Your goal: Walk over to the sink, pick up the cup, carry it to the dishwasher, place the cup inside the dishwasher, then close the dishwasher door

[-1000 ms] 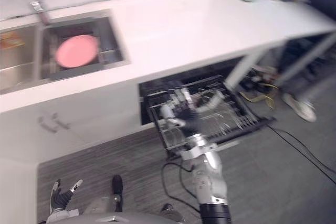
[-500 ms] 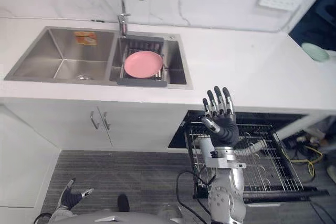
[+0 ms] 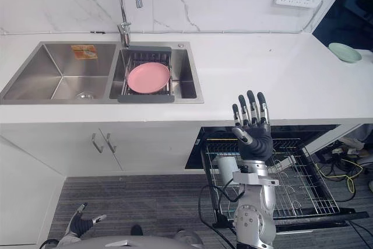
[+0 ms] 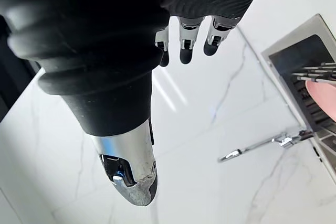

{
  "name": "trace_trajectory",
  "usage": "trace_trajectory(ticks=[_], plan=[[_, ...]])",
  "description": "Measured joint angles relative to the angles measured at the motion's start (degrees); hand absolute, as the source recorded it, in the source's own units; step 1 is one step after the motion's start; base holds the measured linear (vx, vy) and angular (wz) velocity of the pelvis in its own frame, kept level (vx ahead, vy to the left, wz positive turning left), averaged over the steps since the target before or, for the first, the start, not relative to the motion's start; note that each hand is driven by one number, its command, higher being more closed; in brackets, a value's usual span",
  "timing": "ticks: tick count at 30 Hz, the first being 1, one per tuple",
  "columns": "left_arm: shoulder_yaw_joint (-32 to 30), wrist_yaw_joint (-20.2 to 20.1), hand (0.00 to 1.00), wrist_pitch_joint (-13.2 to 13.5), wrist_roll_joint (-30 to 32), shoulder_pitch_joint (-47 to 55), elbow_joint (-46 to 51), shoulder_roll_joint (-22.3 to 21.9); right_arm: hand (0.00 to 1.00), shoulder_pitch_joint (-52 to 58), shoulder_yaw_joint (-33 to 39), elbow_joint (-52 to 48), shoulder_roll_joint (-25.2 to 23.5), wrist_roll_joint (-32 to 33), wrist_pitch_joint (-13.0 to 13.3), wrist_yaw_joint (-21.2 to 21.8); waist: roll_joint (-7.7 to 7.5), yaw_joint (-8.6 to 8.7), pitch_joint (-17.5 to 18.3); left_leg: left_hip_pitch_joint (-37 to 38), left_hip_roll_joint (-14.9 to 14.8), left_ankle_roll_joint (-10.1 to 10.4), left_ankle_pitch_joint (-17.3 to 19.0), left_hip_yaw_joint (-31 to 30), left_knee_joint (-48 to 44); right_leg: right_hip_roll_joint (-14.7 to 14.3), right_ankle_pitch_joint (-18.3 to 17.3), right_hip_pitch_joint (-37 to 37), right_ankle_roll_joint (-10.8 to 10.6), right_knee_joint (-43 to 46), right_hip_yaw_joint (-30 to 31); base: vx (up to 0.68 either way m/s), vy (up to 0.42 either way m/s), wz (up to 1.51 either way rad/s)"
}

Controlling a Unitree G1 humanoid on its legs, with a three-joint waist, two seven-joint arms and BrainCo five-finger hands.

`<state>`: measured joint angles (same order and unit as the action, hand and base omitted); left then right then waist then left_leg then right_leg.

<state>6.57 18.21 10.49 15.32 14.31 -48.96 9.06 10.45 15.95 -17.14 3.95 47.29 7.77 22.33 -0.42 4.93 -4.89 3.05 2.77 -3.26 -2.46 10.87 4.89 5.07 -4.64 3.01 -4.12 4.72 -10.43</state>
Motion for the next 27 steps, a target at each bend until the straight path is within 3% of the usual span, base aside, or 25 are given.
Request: trace_trajectory(ticks=[3,5,7,9,10,13,14,15,17,19,21,24,26,27], plan=[[-0.25,0.08,0.0,0.45,-0.52,0.08,-0.28,-0.14,0.0,0.04,-0.25,1.32,-0.02,0.02,0.05,-0.03,0.2,-0.19,-0.08,0.1,-0.14,0.63,0.71,0.55,-0.36,-0.1,0.01,-0.1,0.14,0.06,0.61,0.0,-0.005,-0.08],[-0.78,0.67,0.0,1.57,-0.5,0.35,-0.19,-0.14,0.0,0.4,-0.76,1.4,-0.02,0.07,0.22,0.13,0.03,-0.8,-0.34,-1.88,-0.76,0.98,3.39,1.92,-4.67,-0.25,-1.05,-0.72,0.83,1.18,1.84,0.0,-0.014,-0.23],[-2.41,3.12,0.0,2.42,0.03,0.42,0.54,-1.14,0.0,1.78,-1.89,0.31,0.0,0.09,0.56,0.26,0.93,-1.01,-1.62,-7.26,-3.74,3.83,10.93,2.85,-19.22,-0.92,-1.86,0.43,1.47,1.73,2.38,0.0,-0.027,-0.09],[-2.6,5.41,0.0,2.62,3.36,0.49,2.81,-1.52,0.0,2.88,-2.2,-0.45,0.01,0.08,0.62,0.53,1.41,-1.09,-2.3,-10.77,-5.88,4.86,12.28,4.09,-28.67,-1.2,-2.69,1.56,1.81,2.09,1.82,-0.01,-0.004,0.15],[-2.62,5.9,0.0,2.61,5.52,0.5,4.5,-1.56,0.0,2.86,-2.21,-0.45,0.06,0.09,0.63,0.69,0.86,-1.23,-2.72,-12.18,-6.6,6.12,12.77,4.47,-32.22,-0.96,-2.83,2.21,1.96,1.97,1.62,0.0,0.021,0.16],[-1.72,6.5,0.0,2.43,11.14,0.79,7.95,-1.43,0.0,1.61,-2.29,-0.45,0.24,0.27,1.11,0.88,1.5,-2.13,-3.1,-13.17,-7.07,6.73,13.65,3.82,-28.59,-0.01,-3.62,3.47,1.11,2.0,1.89,0.03,0.083,-0.03],[-1.9,6.53,0.0,2.39,13.21,1.07,8.55,-1.95,0.0,0.93,-2.89,-0.44,0.61,0.2,1.76,0.87,1.8,-2.42,-3.33,-13.17,-6.17,6.56,9.56,0.52,-23.46,0.95,-4.28,4.42,0.25,1.93,3.02,0.06,0.188,-0.23],[-2.02,6.62,0.0,2.34,14.16,1.33,8.75,-2.09,0.0,0.9,-3.81,-0.45,1.04,0.21,2.5,0.88,1.75,-2.83,-3.3,-12.4,-4.9,6.1,8.21,-0.18,-22.15,1.59,-4.84,4.83,0.01,1.62,5.08,0.1,0.219,-0.25],[-1.89,6.71,0.0,2.37,14.13,1.46,9.63,-2.87,0.0,0.55,-5.8,-0.88,1.56,0.19,3.16,0.88,2.21,-2.81,-3.17,-12.03,-3.26,5.25,10.19,0.13,-21.9,1.74,-5.66,4.99,0.74,1.65,8.7,0.16,0.185,-0.08],[-2.07,8.11,0.0,3.11,14.15,1.34,11.0,-2.86,0.0,-0.53,-9.19,-2.18,1.7,0.07,3.58,0.83,1.5,-3.34,-4.24,-11.93,-2.36,0.94,12.29,2.0,-24.72,2.72,-6.4,4.9,-1.21,2.39,12.23,0.22,0.212,-0.16],[-2.0,8.87,0.0,3.22,14.67,1.43,11.82,-2.74,0.0,-2.11,-10.91,-2.56,1.52,-0.03,3.59,0.91,0.78,-4.14,-4.07,-11.32,-2.17,-0.84,13.73,3.89,-25.73,3.06,-6.32,5.08,-1.33,1.94,13.76,0.17,0.132,-0.45],[-1.01,7.48,0.0,3.08,14.98,0.53,11.71,-2.8,0.0,-3.57,-10.23,-2.57,1.08,-0.04,3.59,0.88,-0.45,-3.74,-3.45,-9.44,-1.05,-2.08,15.36,5.18,-25.19,4.24,-6.05,5.76,-1.61,2.64,14.75,0.18,0.09,-0.31],[0.53,6.66,0.0,3.04,15.19,0.01,10.83,-2.87,0.0,-3.24,-9.39,-2.59,1.05,-0.46,3.58,0.74,-1.17,-3.2,-2.88,-7.25,-0.31,-1.72,15.7,5.27,-22.45,4.37,-6.2,3.84,-2.24,7.64,14.52,0.19,0.083,-0.1],[1.42,6.0,0.0,3.02,15.18,-0.64,9.73,-3.21,0.0,-3.17,-8.62,-2.59,0.92,-0.48,3.57,0.66,-1.4,-2.92,-2.63,-5.76,-0.07,-1.71,15.7,5.37,-20.46,4.27,-6.96,0.3,-5.07,16.0,14.39,0.14,0.057,-0.08]])
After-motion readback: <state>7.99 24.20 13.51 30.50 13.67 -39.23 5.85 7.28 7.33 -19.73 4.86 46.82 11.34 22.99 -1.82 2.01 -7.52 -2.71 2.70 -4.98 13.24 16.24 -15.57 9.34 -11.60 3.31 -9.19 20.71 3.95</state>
